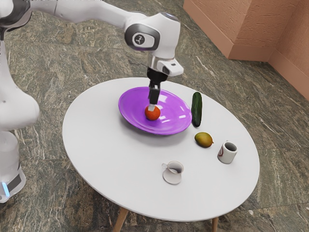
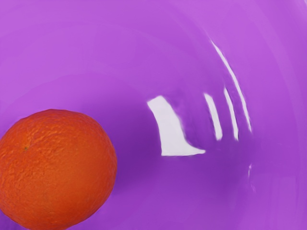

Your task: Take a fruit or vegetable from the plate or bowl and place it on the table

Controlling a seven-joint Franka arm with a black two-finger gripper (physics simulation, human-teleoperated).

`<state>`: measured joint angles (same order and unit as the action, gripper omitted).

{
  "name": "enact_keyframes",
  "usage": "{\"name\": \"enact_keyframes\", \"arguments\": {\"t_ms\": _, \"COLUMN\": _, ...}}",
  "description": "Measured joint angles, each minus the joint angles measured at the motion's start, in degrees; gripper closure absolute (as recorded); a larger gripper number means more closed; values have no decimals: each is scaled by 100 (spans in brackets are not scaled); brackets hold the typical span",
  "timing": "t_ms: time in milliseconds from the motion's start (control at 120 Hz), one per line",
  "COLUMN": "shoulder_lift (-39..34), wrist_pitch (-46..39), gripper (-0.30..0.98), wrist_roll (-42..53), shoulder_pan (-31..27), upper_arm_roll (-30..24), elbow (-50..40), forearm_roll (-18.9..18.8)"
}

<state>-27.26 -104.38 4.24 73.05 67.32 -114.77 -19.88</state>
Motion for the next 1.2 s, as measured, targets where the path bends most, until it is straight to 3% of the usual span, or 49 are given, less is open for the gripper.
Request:
{"name": "enact_keyframes", "arguments": {"t_ms": 108, "shoulder_lift": -55, "wrist_pitch": 24, "gripper": 2, "wrist_roll": -135, "shoulder_pan": 423, "upper_arm_roll": 557, "elbow": 4, "forearm_roll": -14}}
{"name": "enact_keyframes", "arguments": {"t_ms": 392, "shoulder_lift": -62, "wrist_pitch": 51, "gripper": 2, "wrist_roll": -399, "shoulder_pan": 774, "upper_arm_roll": 948, "elbow": -4, "forearm_roll": -37}}
{"name": "enact_keyframes", "arguments": {"t_ms": 825, "shoulder_lift": -699, "wrist_pitch": -283, "gripper": 2, "wrist_roll": -627, "shoulder_pan": 1047, "upper_arm_roll": 1267, "elbow": 123, "forearm_roll": -833}}
{"name": "enact_keyframes", "arguments": {"t_ms": 1133, "shoulder_lift": -842, "wrist_pitch": -654, "gripper": 2, "wrist_roll": -715, "shoulder_pan": 1598, "upper_arm_roll": 1919, "elbow": 118, "forearm_roll": -1001}}
{"name": "enact_keyframes", "arguments": {"t_ms": 1200, "shoulder_lift": -841, "wrist_pitch": -684, "gripper": 12, "wrist_roll": -729, "shoulder_pan": 1722, "upper_arm_roll": 2040, "elbow": 113, "forearm_roll": -1012}}
